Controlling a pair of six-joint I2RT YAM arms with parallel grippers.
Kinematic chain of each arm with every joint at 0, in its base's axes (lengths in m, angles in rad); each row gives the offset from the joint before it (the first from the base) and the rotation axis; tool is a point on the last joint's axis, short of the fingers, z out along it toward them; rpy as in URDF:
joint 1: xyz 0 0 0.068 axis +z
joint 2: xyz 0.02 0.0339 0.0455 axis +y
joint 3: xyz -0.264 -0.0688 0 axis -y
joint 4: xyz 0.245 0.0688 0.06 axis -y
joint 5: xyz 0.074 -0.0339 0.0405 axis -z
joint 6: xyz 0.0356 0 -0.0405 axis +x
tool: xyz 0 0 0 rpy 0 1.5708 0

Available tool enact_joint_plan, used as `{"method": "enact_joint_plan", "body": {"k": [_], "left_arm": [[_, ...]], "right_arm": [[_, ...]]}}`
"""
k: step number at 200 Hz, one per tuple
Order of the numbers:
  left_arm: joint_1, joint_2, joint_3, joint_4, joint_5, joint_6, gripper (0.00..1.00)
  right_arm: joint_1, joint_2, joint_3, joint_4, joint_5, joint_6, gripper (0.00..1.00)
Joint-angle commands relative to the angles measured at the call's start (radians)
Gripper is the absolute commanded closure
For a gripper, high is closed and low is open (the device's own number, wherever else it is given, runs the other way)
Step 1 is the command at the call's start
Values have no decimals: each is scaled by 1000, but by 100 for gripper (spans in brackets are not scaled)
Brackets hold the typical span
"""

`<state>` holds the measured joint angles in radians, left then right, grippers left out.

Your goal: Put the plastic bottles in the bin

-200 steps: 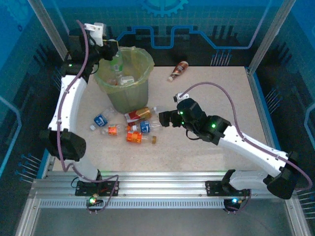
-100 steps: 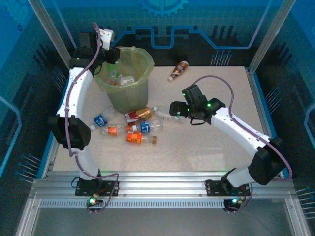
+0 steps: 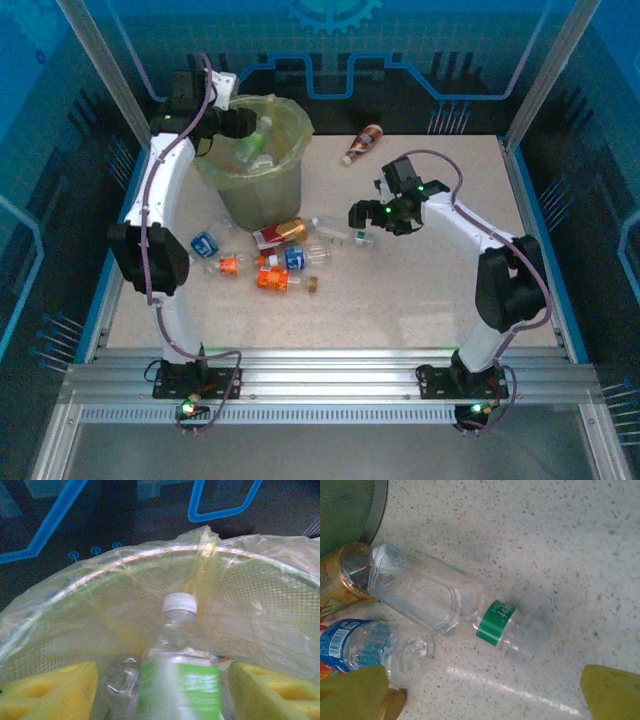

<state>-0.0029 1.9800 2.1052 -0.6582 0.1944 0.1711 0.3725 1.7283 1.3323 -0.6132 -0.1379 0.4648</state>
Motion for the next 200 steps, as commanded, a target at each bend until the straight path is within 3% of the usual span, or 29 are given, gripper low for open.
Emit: {"method": "enact_joint_plan", "body": {"k": [1,44,70,132,200], "left_arm": [[3,-6,59,-35,34,-18,25],[-17,-52,58,-59,18,-40,14],[-22,-130,1,-36,-13,-95,1],[-22,-460,-369,162,-26,-333,1],[-22,-752,-691,314,68,-527,1]], "right_arm": [[-6,33,66,0,-40,-76,0],[-5,68,107,39,-63,-170,0],[-5,83,122,40,-77,-221,0],[-9,195,194,28,-124,-292,0],[-9,244,148,55,-195,-334,0]]}}
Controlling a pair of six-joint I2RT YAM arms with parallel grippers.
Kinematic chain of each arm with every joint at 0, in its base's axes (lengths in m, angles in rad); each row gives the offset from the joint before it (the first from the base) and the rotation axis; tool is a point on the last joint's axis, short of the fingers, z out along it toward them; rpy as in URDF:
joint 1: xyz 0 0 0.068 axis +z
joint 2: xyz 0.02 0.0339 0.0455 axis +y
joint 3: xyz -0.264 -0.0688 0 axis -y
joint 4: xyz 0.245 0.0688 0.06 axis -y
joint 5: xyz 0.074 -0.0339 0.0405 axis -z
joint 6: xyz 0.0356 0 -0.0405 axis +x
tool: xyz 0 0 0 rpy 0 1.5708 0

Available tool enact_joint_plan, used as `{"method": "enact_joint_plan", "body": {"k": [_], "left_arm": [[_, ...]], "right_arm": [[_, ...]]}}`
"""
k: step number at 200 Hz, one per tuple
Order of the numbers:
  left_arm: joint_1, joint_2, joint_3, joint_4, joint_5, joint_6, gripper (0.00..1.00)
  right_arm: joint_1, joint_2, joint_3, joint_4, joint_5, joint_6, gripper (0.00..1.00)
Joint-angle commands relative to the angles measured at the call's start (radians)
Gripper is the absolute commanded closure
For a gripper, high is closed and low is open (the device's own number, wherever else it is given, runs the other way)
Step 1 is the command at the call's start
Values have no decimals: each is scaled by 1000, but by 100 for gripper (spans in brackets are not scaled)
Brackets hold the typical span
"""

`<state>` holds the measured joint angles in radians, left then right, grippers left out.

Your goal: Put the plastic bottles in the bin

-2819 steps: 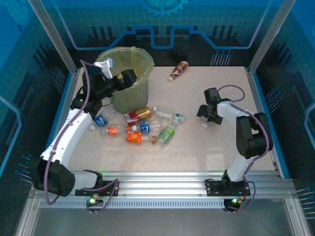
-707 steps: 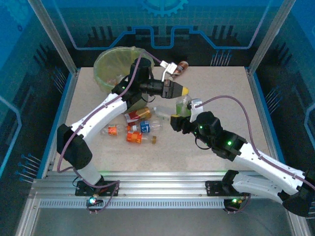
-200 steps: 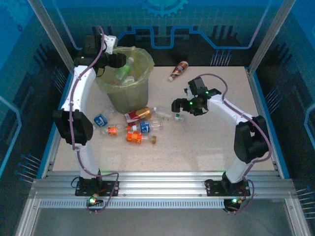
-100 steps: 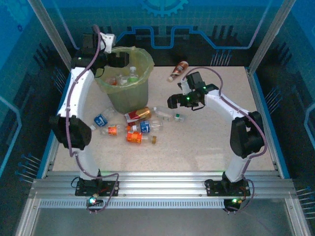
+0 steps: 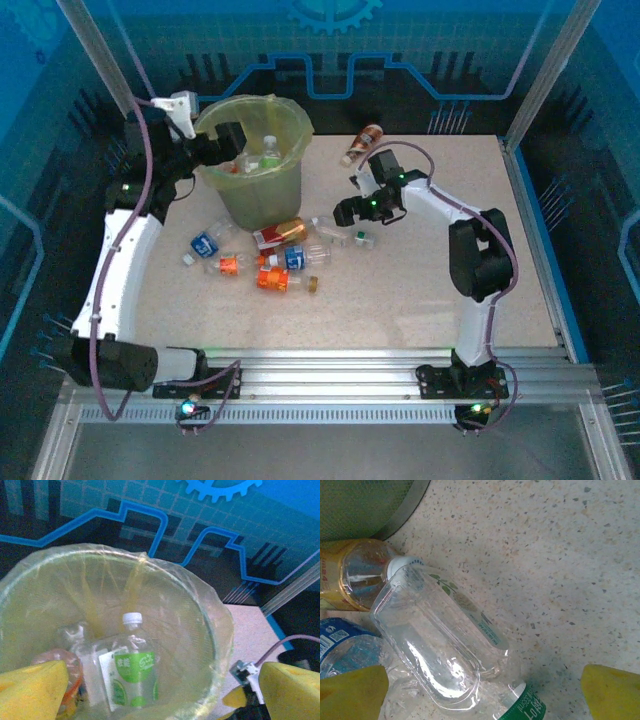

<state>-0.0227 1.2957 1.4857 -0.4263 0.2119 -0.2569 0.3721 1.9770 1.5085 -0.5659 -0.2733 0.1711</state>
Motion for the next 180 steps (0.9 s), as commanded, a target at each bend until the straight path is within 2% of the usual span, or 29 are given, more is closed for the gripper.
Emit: {"method": "enact_joint_plan", "body": {"k": [1,62,91,138,180], "left_arm": [[-2,-70,-75,82,51,-101,1],[-2,-140,-148,101,54,-169,1],[-2,-137,-153,103,65,-180,1],[-3,-137,-169,116,69,-195,1],[-3,-127,-175,123,76,-198,1]], "right_arm": [[-9,-5,-31,8,-62,-41,0],[4,-93,-185,76,-85,-52,0],[24,-136,-242,101,-79,-48,4],[107,-123,-247,69,55,-54,9],[165,-108,-232,46,191,-46,9]]}}
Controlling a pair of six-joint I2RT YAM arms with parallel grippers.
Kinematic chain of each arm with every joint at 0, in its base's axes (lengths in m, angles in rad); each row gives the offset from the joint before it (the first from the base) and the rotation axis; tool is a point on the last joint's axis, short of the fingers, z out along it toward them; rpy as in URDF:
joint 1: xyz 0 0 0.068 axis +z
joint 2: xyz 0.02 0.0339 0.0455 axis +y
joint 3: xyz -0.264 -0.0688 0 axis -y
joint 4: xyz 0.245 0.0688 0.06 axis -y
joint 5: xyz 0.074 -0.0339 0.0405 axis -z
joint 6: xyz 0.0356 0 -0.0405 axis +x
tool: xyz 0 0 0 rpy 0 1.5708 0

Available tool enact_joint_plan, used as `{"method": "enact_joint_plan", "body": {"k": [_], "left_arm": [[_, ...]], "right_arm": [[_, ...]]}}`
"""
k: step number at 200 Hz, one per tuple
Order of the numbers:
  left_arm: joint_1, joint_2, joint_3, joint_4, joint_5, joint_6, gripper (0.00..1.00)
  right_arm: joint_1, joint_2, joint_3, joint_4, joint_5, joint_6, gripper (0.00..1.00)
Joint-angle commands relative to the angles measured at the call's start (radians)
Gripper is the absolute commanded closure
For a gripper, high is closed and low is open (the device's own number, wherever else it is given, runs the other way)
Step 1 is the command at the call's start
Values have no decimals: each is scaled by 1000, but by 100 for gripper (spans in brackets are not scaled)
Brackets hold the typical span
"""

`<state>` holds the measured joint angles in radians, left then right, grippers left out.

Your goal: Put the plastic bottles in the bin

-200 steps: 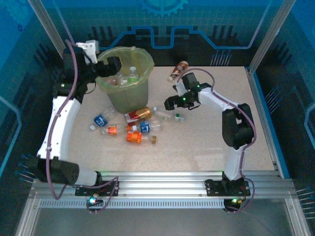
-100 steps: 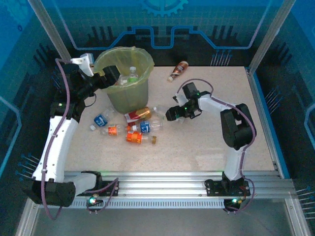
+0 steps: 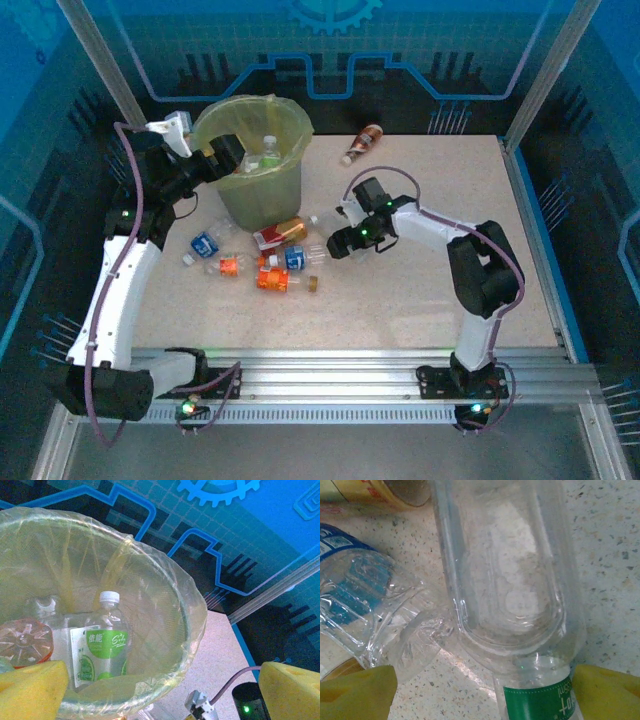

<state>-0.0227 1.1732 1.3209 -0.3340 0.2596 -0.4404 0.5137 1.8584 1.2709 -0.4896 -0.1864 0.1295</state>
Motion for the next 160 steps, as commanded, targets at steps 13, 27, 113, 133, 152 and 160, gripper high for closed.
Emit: {"method": "enact_joint_plan", "body": {"k": [13,27,113,133,152,160], "left_arm": [[-3,-1,-11,30,32,-16,1],[-3,0,-13,33,33,-16,1],[-3,2,-21,41,32,-20,1],[-3,4,-24,45,36,-23,1],[-3,5,-25,47,37,-25,1],[-3,8,-25,47,36,-26,1]], "right_arm": [[26,14,8,-34,133,10,12],[26,19,7,-34,163,20,16],[30,95,9,-40,206,31,35],[40,117,17,-38,216,31,40],[46,125,20,-37,226,36,44],[46,124,17,-35,229,38,46]]}}
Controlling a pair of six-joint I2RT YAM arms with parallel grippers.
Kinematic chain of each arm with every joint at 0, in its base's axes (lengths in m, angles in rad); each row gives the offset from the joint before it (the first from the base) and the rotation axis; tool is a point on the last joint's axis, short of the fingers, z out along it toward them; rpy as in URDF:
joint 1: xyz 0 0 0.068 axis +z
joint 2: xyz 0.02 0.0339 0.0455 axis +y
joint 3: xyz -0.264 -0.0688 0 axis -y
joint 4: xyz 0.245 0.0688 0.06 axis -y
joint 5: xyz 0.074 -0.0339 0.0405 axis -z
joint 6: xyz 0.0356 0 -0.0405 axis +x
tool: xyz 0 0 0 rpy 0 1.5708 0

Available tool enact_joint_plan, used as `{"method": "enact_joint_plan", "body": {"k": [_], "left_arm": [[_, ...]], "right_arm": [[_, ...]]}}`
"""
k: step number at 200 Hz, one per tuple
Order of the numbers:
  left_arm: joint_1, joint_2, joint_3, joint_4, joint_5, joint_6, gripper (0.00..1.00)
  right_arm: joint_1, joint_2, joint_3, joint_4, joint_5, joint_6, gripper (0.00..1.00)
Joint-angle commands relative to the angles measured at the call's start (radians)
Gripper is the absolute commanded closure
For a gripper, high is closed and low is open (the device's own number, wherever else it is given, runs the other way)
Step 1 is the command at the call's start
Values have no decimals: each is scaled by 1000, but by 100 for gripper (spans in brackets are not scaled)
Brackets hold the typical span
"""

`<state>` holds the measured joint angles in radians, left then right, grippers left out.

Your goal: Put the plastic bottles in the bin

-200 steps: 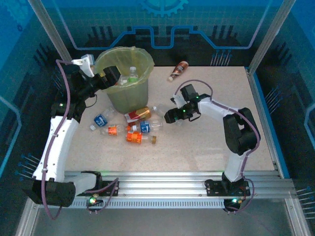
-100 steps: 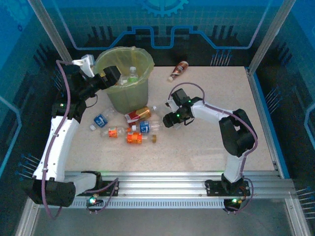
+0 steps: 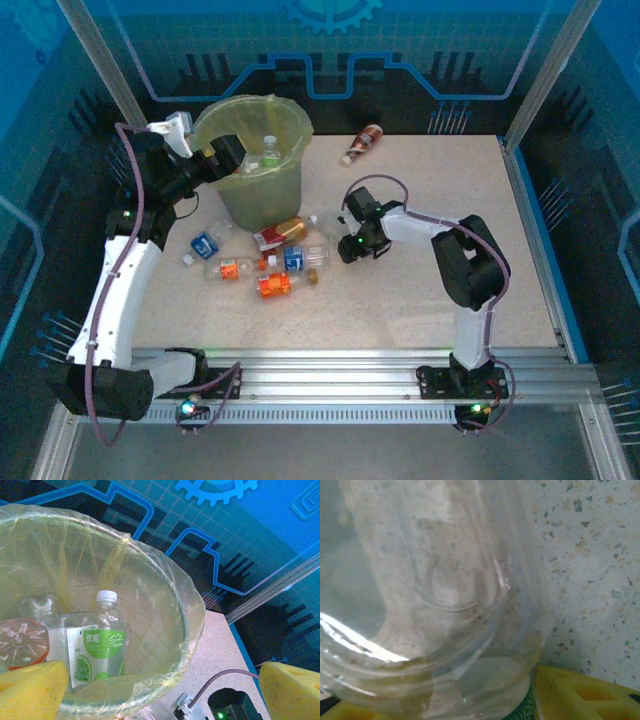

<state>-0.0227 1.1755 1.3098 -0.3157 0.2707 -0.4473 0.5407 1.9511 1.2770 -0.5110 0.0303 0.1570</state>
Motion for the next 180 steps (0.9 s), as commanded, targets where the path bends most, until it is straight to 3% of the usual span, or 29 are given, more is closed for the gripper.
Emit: {"method": "enact_joint_plan", "body": {"k": [1,77,121,180], "left_arm": [[-3,5,-14,29,25,-19,1],[-3,13,-22,46,43,-45,1],[-27,14,-40,92,92,-112,1],[-254,78,-47,148,66,-90,1]], "right_arm": [[19,30,11,-14,13,11,47],[19,-98,-38,-5,86,32,75],[19,-247,-84,24,96,53,83],[37,-496,-165,96,28,86,85]]}}
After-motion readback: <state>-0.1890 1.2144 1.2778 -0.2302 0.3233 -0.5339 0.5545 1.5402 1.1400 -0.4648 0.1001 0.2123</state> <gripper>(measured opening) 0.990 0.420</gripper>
